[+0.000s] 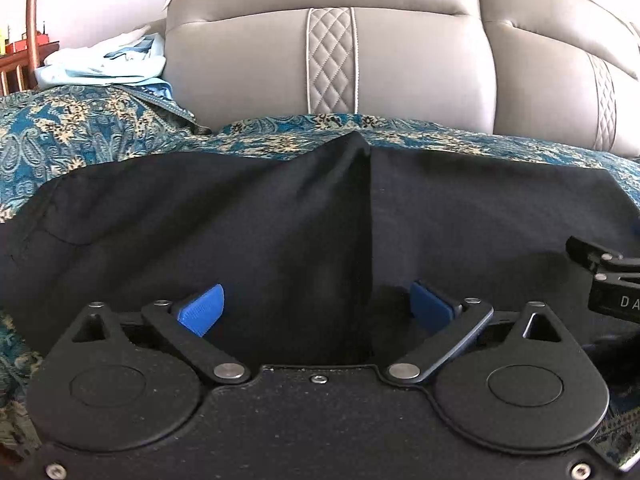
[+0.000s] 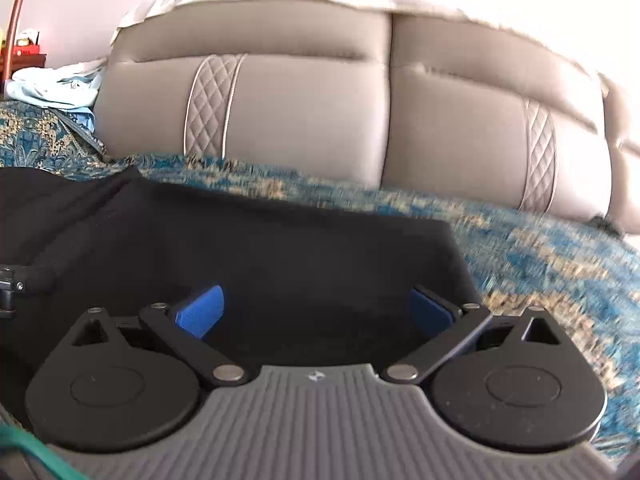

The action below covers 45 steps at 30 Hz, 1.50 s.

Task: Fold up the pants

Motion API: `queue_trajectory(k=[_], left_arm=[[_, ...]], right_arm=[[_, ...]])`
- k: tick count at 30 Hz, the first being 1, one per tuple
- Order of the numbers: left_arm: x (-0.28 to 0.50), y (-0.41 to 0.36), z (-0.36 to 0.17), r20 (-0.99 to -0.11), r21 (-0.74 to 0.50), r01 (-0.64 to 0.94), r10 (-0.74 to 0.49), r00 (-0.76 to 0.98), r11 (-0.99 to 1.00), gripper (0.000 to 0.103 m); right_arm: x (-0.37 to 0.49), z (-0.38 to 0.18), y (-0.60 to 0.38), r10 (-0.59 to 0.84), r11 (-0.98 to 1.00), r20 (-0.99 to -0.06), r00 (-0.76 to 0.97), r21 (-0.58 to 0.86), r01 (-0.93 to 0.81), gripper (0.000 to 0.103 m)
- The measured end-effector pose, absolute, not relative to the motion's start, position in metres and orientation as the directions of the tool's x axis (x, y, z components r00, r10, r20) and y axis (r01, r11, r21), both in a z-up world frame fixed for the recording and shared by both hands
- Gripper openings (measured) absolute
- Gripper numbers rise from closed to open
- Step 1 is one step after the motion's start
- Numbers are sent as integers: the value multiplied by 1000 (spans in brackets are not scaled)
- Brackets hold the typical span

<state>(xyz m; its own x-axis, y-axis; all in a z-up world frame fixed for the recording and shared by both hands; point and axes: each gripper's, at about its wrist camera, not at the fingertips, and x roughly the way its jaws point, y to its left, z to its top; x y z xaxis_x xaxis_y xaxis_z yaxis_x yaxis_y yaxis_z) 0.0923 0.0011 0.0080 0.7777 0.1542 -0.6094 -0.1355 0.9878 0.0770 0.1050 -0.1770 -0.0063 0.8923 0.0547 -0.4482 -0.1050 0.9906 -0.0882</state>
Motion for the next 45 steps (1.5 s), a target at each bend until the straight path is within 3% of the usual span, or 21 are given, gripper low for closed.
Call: queue_trajectory(k=[5,13,21,26,28,33,38,45], left_arm=[[80,16,22,-576,87,-168,187,796,982,99],[69,80,38,-584,9,-307,254,771,952,99],[57,136,33,-605,2,-432,345,718,902,99],[48,166,32,-573,-8,-471,382,725,882,100],[46,182,29,-562,-39,-480,378,735,876,100],[47,224,13,-651,-147,-530,321,688,835,99],[28,250,3,-573,-359,-574,312,758,736,101],[48,276,5,-573,-416,-548,258,778,726,101]], right_arm=[[83,9,-151,162,970,-354,921,-115,-215,103],[87,2,-104,335,919,-435,836,-46,-392,103],[79,-13,-83,367,892,-466,805,-69,-446,103],[79,-14,-84,372,894,-471,800,-49,-445,103],[78,-15,-83,367,895,-467,805,-58,-442,103],[78,-15,-83,367,896,-465,806,-57,-441,103],[79,-15,-83,371,895,-462,806,-52,-442,103],[79,-15,-85,375,895,-459,805,-47,-444,103]])
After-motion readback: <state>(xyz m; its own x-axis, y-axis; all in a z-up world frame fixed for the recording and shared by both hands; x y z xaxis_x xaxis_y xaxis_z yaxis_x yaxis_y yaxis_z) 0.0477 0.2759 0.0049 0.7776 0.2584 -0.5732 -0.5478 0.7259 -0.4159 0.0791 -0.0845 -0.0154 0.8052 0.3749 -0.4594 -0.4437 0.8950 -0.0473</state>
